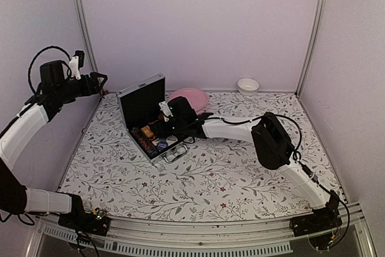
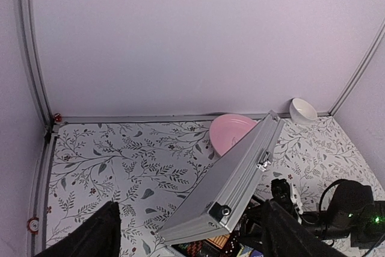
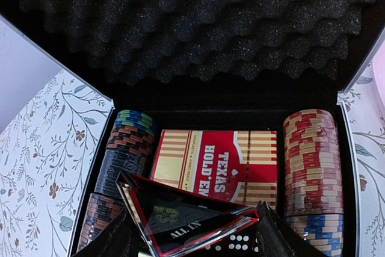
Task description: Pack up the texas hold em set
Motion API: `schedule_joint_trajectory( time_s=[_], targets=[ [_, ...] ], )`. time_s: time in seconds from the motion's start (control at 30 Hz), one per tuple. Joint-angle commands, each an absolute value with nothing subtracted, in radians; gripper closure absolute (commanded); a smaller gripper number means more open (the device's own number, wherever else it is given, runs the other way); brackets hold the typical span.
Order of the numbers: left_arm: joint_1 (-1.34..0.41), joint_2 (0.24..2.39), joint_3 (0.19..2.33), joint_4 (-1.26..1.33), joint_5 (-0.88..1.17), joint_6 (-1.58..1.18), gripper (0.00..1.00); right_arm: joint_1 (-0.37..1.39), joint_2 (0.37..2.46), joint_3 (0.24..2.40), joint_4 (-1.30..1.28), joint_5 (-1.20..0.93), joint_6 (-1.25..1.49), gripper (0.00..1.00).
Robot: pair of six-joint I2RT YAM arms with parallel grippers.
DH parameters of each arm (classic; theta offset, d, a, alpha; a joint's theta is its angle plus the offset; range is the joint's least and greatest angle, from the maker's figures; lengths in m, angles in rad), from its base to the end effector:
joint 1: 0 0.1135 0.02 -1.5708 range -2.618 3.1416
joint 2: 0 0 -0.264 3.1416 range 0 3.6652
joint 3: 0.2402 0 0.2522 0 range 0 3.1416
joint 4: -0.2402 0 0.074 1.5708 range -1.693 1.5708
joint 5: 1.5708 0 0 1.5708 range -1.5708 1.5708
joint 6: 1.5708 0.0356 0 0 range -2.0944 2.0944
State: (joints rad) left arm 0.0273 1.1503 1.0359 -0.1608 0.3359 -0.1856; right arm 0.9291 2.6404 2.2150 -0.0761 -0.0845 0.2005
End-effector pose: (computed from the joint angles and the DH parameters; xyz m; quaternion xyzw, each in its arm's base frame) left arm 0.2662 -0.0045 0.3569 0.0168 0.7925 -0.1799 0.5825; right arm 0.3540 0.4788 0.1413 -0.3264 0.7956 0.3032 0.4106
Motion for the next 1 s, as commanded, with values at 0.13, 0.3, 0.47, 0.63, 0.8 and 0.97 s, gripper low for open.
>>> schedule_joint_trajectory(
  time_s=[0.13,0.3,0.47,0.63,0.8,0.97],
  targets=[
    [0.043,1.155,1.055,-0.161,0.362,-0.195,0.20,0.922,2.708,2.291,0.022,-0.116,0.193,0.36],
    [0.047,1.157,1.055,-0.160,0.372,-0.199,0.20,0.916,2.734,2.319,0.036,-0.120,0.195,0.35],
    [0.048,1.158,1.055,-0.159,0.381,-0.202,0.20,0.911,2.738,2.322,0.051,-0.126,0.189,0.28],
    [0.053,1.158,1.055,-0.159,0.385,-0.204,0.20,0.905,2.735,2.321,0.062,-0.122,0.184,0.20],
    [0.057,1.158,1.054,-0.150,0.401,-0.203,0.20,0.904,2.709,2.321,0.058,-0.127,0.180,0.18],
    [0.057,1.153,1.045,-0.117,0.483,-0.193,0.20,0.905,2.585,2.227,0.049,-0.098,0.165,0.13]
  ],
)
